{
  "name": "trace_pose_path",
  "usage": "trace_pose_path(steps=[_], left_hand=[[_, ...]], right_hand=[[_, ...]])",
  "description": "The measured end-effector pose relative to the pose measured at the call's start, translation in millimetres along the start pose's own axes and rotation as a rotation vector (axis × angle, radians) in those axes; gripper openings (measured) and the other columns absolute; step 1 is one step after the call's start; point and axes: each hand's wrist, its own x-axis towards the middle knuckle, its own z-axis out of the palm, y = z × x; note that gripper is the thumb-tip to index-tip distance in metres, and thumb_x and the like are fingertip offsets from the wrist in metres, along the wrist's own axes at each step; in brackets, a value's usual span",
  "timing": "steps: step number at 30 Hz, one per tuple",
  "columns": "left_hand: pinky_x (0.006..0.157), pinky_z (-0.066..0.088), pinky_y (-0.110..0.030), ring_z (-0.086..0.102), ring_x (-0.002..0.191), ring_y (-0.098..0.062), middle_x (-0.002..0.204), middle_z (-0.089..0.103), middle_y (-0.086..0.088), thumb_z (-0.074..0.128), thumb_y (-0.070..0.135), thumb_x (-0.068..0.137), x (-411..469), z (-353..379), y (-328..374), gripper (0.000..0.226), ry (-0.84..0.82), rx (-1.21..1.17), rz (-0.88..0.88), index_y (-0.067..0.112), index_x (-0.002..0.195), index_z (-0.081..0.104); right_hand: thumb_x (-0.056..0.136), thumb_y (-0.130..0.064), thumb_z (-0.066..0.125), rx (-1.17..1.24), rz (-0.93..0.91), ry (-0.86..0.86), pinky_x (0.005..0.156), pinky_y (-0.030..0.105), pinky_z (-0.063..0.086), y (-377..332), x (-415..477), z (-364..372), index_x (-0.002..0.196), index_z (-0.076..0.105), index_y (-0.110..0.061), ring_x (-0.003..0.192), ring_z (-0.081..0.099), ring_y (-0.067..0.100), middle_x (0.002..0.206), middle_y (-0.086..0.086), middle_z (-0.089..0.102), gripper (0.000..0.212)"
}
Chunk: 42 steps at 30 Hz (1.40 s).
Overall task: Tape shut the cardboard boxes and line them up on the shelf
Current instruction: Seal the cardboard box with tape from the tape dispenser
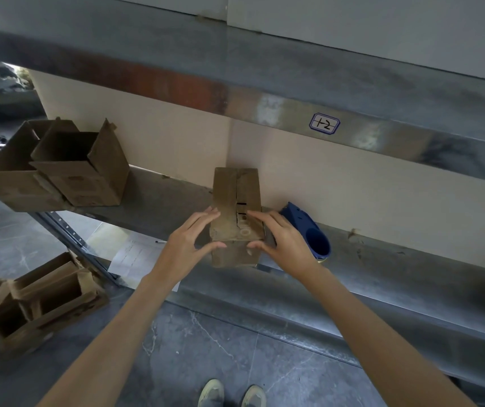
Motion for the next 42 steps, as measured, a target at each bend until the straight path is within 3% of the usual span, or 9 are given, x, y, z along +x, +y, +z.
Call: trace_pose_path(steps=[6,19,27,33,37,42], left_hand=[[0.109,0.038,-0.018,0.045,0.132,0.002,0.135,0.053,0.011,0.074,0.046,0.082,1,3,7,0.062,0.073,-0.038,0.008,0.017,0.134,0.056],[0.099,0.051,-0.033,0.060,0.115,-0.011,0.120,0.065,0.002,0.071,0.002,0.080,3,22,35,0.042,0.311,-0.106,-0.183,0.013,0.120,0.065],[0.106,0.044,-0.023,0.053,0.123,0.000,0.128,0.061,0.011,0.062,0.005,0.091,2,13,22,0.039,0.200,-0.144,-0.168,0.020,0.126,0.063],[0.106,0.041,-0.018,0.051,0.126,0.002,0.129,0.059,0.012,0.060,0.002,0.094,-1,12,19,0.040,0.173,-0.162,-0.154,0.023,0.129,0.060],[0.107,0.040,-0.020,0.052,0.127,-0.002,0.131,0.061,0.008,0.059,0.004,0.095,-1,9,20,0.038,0.155,-0.173,-0.149,0.020,0.129,0.061],[0.108,0.038,-0.019,0.049,0.127,0.003,0.131,0.058,0.019,0.061,0.002,0.093,-1,1,13,0.044,0.072,-0.224,-0.158,0.025,0.131,0.059]], right_hand=[[0.082,-0.052,0.069,0.102,0.034,0.003,0.100,0.027,0.046,-4,2,0,0.142,0.043,-0.022,0.121,0.051,0.011,0.134,-0.001,0.053,0.072],[0.088,-0.023,0.066,0.088,0.142,0.176,0.095,0.038,0.050,-17,8,23,0.134,0.046,-0.021,0.115,0.052,0.017,0.127,0.000,0.055,0.051],[0.095,-0.025,0.060,0.172,0.139,0.137,0.100,0.032,0.048,-8,7,14,0.137,0.046,-0.022,0.121,0.054,0.009,0.131,-0.001,0.057,0.044],[0.094,-0.002,0.054,0.182,0.100,0.143,0.099,0.028,0.048,-4,3,14,0.134,0.050,-0.019,0.118,0.054,0.007,0.128,-0.001,0.058,0.043],[0.093,0.003,0.053,0.174,0.097,0.179,0.093,0.031,0.051,-5,5,17,0.128,0.054,-0.017,0.111,0.057,0.011,0.124,-0.002,0.059,0.040],[0.097,-0.016,0.056,0.230,0.092,0.006,0.099,0.005,0.034,-1,-1,-1,0.136,0.047,-0.026,0.120,0.044,-0.012,0.136,-0.008,0.052,0.041]])
